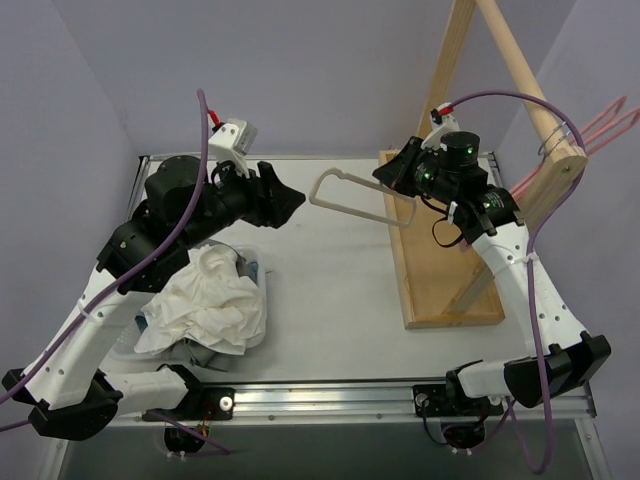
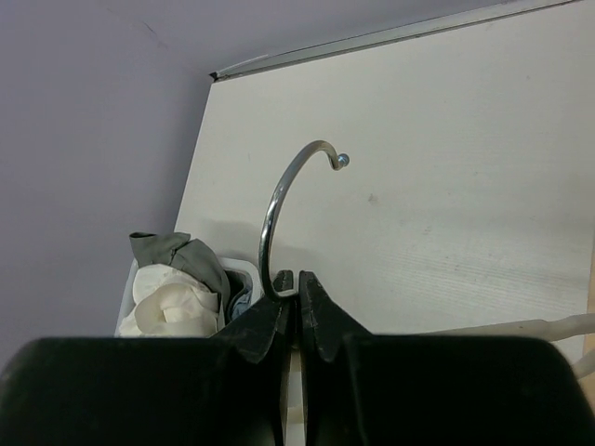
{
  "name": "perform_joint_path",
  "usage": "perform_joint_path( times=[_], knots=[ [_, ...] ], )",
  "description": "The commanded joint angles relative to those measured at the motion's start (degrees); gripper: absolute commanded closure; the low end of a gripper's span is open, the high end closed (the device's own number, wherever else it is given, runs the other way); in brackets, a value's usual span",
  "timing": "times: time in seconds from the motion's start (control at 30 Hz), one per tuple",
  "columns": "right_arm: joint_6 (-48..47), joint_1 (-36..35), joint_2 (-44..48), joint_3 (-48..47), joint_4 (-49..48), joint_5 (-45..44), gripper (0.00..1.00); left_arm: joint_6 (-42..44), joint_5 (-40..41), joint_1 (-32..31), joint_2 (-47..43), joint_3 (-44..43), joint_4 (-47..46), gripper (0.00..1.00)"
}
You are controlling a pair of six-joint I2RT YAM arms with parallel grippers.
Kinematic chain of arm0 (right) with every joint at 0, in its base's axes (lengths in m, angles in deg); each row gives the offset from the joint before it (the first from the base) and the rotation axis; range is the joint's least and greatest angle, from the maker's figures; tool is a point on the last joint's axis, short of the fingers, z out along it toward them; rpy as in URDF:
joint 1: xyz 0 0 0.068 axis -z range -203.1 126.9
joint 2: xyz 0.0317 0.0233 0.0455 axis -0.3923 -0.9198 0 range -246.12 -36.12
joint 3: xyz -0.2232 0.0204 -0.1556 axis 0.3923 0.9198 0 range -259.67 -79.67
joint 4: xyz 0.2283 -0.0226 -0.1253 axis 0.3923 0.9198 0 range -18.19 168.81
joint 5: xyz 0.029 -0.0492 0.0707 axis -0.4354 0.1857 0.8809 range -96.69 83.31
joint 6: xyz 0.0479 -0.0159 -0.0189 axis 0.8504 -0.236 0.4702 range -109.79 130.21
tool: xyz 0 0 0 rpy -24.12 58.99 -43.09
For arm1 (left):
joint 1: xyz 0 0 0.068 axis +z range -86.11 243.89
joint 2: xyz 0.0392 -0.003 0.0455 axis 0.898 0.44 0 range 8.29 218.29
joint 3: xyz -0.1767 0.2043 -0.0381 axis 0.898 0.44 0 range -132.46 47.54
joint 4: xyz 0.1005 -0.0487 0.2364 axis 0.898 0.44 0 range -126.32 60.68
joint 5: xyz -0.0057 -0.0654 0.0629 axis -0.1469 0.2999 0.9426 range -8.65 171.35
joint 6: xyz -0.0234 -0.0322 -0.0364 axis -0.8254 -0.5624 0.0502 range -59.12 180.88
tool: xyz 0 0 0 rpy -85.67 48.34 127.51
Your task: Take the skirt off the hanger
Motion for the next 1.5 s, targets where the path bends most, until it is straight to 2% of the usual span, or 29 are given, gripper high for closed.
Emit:
perform_joint_path(
  times=[0.0, 0.27, 0.83, 0.87, 1.0, 1.03, 1.2, 1.3, 1.33, 1.4, 1.43, 1.47],
  knots=[
    [-1.87, -1.30, 0.20, -0.66, 0.49, -1.36, 1.00, 1.46, -6.66, -0.39, -2.90, -0.54, -6.07, 0.33],
    [-1.96, -3.50, 0.28, -0.57, 0.75, -1.98, 1.00, 1.02, -13.62, -1.18, 0.44, -2.57, -6.96, 0.34],
    [-1.61, -4.91, 1.69, -1.37, 1.54, -1.81, 1.00, 4.53, -10.01, -4.17, 5.88, -6.17, -3.00, 0.35],
    [-1.61, -5.08, 1.78, -1.37, 1.46, -1.89, 1.00, 4.62, -10.62, -4.52, 6.41, -6.69, -2.91, 0.36],
    [-1.35, -5.34, 2.22, -1.63, 1.54, -1.72, 1.00, 4.88, -11.86, -4.70, 7.91, -7.58, -1.77, 0.58],
    [-1.35, -5.35, 2.39, -1.72, 1.63, -1.63, 1.00, 4.88, -11.86, -4.70, 8.00, -7.58, -1.25, 0.68],
    [-1.00, -5.43, 4.15, -3.21, 2.86, -1.37, 1.00, 5.41, -9.76, -4.70, 7.21, -7.23, 0.77, 0.97],
    [-0.56, -5.43, 5.11, -4.18, 3.04, -0.23, 1.00, 6.02, -8.08, -4.70, 6.07, -7.49, 2.27, 0.98],
    [-0.38, -5.43, 5.47, -4.35, 2.95, 0.12, 0.85, 6.37, -7.38, -4.70, 5.72, -7.40, 2.53, 0.98],
    [-0.03, -5.43, 6.17, -5.23, 2.69, 0.74, 0.67, 6.99, -6.24, -4.70, 4.75, -7.05, 2.89, 0.98],
    [-0.03, -5.43, 6.44, -5.67, 2.77, 1.18, 0.54, 7.17, -5.89, -4.70, 3.62, -6.53, 2.89, 0.98],
    [-0.03, -5.43, 6.53, -6.11, 3.30, 1.18, 0.48, 7.52, -5.36, -4.70, 2.91, -6.09, 2.63, 0.98]
  ],
)
